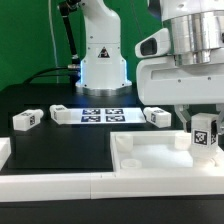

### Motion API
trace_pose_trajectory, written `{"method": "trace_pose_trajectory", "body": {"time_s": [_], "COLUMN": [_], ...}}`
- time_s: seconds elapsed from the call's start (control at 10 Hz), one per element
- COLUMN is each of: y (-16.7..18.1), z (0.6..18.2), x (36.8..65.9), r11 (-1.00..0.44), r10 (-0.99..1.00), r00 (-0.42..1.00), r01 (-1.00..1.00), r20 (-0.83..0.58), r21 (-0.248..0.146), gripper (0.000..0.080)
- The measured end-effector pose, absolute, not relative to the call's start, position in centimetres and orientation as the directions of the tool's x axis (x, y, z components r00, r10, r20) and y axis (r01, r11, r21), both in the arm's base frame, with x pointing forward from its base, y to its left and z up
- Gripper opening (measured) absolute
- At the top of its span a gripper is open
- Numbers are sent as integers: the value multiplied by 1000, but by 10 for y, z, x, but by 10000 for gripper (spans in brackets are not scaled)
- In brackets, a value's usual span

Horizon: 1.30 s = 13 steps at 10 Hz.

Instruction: Assemble square table

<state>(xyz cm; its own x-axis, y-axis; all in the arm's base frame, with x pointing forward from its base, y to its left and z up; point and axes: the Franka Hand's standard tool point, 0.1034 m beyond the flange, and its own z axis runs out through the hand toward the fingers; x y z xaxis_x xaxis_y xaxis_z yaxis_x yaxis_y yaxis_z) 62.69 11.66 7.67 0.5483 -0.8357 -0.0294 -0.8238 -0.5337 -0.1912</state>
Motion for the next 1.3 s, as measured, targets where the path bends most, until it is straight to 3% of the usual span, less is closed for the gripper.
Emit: {"method": "trace_pose_trajectory", "body": {"time_s": [0.3,0.5,0.6,0.7,0.8,0.9,1.0,1.3], "y": [127,127,127,127,126,120,118,118], "z": [74,74,74,74,75,77,77,76], "x": [626,627,627,627,628,632,632,631], "r11": [-10,104,84,23,-156,-367,-485,-640], "r10": [-987,-978,-980,-984,-973,-917,-862,-754], "r00": [35,-75,-54,6,183,390,504,657], "r01": [-988,-984,-985,-987,-970,-906,-848,-737], "r20": [-159,-194,-190,-180,-138,-81,-47,-5], "r21": [-152,-145,-149,-160,-186,-209,-213,-218], "gripper": [295,295,295,370,370,559,621,648]}}
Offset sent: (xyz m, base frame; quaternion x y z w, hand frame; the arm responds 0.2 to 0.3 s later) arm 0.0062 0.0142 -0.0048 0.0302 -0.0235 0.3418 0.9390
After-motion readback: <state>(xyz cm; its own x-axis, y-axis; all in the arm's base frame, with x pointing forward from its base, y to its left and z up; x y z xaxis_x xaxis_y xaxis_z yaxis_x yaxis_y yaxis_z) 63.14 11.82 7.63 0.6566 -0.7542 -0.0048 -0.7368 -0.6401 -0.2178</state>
